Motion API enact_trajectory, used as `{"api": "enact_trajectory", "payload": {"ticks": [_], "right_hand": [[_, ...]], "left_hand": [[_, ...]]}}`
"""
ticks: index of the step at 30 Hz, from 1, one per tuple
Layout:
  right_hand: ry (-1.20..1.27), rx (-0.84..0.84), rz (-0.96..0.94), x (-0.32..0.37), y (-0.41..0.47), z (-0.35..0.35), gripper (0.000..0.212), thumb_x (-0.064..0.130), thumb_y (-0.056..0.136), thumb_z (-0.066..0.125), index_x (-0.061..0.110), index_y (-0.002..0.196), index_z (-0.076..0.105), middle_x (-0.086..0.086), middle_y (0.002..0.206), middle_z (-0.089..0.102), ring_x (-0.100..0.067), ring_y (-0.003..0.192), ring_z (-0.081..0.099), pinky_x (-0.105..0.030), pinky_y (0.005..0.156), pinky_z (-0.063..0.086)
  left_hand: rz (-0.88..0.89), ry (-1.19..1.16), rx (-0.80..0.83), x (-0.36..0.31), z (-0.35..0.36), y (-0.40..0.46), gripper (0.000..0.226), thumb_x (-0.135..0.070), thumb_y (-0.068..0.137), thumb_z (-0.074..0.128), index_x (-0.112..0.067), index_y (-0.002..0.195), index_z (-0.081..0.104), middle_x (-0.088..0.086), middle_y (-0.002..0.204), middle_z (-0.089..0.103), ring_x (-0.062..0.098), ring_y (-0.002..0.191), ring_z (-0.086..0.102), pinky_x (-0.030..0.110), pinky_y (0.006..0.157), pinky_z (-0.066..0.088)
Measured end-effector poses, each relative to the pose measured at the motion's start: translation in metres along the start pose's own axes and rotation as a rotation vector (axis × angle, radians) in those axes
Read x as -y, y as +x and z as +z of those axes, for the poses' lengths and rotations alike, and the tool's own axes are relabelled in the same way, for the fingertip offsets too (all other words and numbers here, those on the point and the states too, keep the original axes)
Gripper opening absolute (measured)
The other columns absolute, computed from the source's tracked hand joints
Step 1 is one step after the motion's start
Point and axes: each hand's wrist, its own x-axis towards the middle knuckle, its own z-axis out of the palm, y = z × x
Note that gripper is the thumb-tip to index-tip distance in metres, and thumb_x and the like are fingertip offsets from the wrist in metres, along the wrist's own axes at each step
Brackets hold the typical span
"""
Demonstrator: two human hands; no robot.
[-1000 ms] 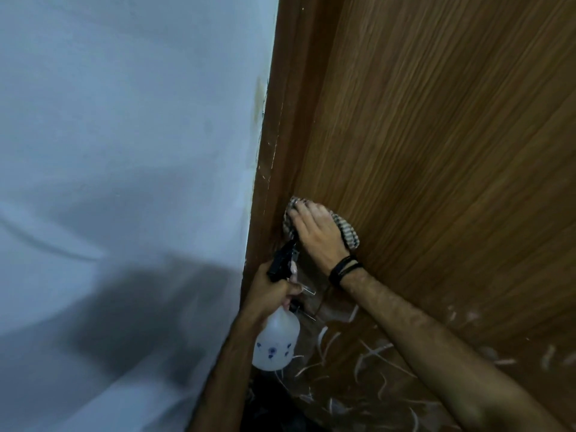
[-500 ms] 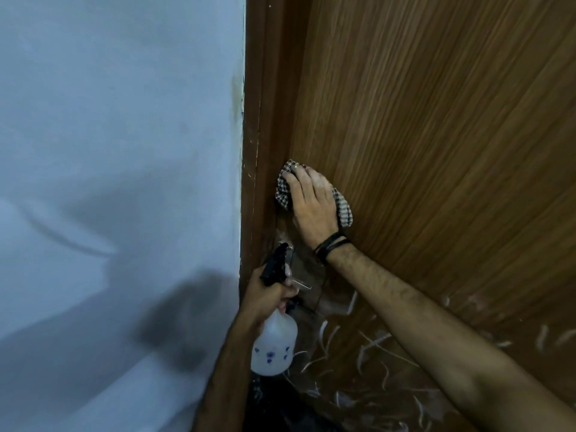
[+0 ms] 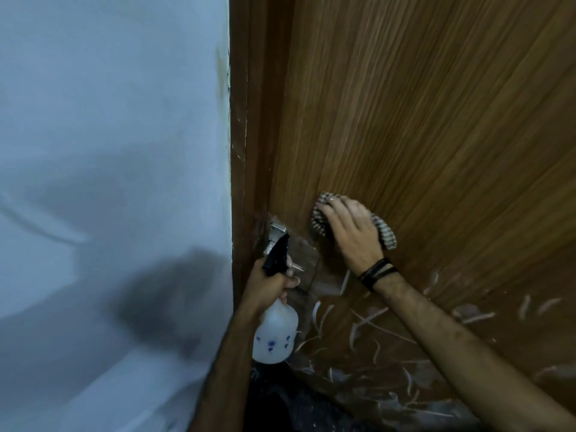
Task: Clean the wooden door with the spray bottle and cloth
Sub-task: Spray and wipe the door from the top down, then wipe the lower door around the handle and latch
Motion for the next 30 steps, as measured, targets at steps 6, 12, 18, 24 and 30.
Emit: {"api": "enact_trajectory", "payload": {"ticks": [6,12,18,24,30], "right_hand": [[0.026,-0.008,0.127,-0.018,-0.055,-0.02,0.035,0.004,0.105,0.044,0.01,0.139,0.046,-0.009,0.14,0.044,-0.031,0.129,0.045,-0.046,0.108,0.041],[0.219,-0.279,0.61,-0.036,-0.072,-0.077,0.057,-0.015,0.084,0.061,0.002,0.135,0.046,-0.015,0.139,0.04,-0.032,0.132,0.041,-0.041,0.117,0.033],[0.127,-0.544,0.996,-0.062,-0.102,-0.126,0.038,0.006,0.095,0.049,-0.011,0.129,0.05,-0.027,0.129,0.049,-0.021,0.131,0.041,-0.033,0.113,0.033],[-0.226,-0.564,1.192,-0.094,-0.174,-0.168,0.038,0.016,0.095,0.048,0.0,0.129,0.054,-0.017,0.131,0.058,-0.031,0.124,0.051,-0.037,0.109,0.032],[-0.263,-0.605,1.272,-0.119,-0.237,-0.204,0.038,0.008,0.09,0.056,-0.006,0.126,0.055,-0.02,0.127,0.057,-0.031,0.121,0.052,-0.041,0.105,0.037]], "left_hand": [[-0.076,0.04,0.064,0.012,0.032,0.002,0.027,0.013,0.086,0.063,-0.013,0.085,0.058,0.003,0.073,0.055,0.01,0.048,0.044,0.026,0.05,0.039],[-0.108,0.094,0.223,0.016,0.082,0.001,0.025,0.013,0.086,0.063,-0.012,0.089,0.061,0.004,0.075,0.056,0.011,0.053,0.048,0.028,0.053,0.041],[-0.05,0.193,0.417,0.005,0.147,-0.006,0.023,0.013,0.087,0.064,-0.008,0.083,0.058,0.005,0.066,0.052,0.01,0.047,0.045,0.027,0.05,0.04],[0.048,0.322,0.637,0.008,0.222,-0.025,0.026,0.016,0.083,0.062,-0.009,0.084,0.055,0.011,0.07,0.045,0.012,0.046,0.039,0.026,0.047,0.036],[0.037,0.437,0.725,0.028,0.278,-0.046,0.027,0.013,0.081,0.063,-0.014,0.084,0.058,0.004,0.07,0.052,0.009,0.048,0.045,0.028,0.051,0.04]]}}
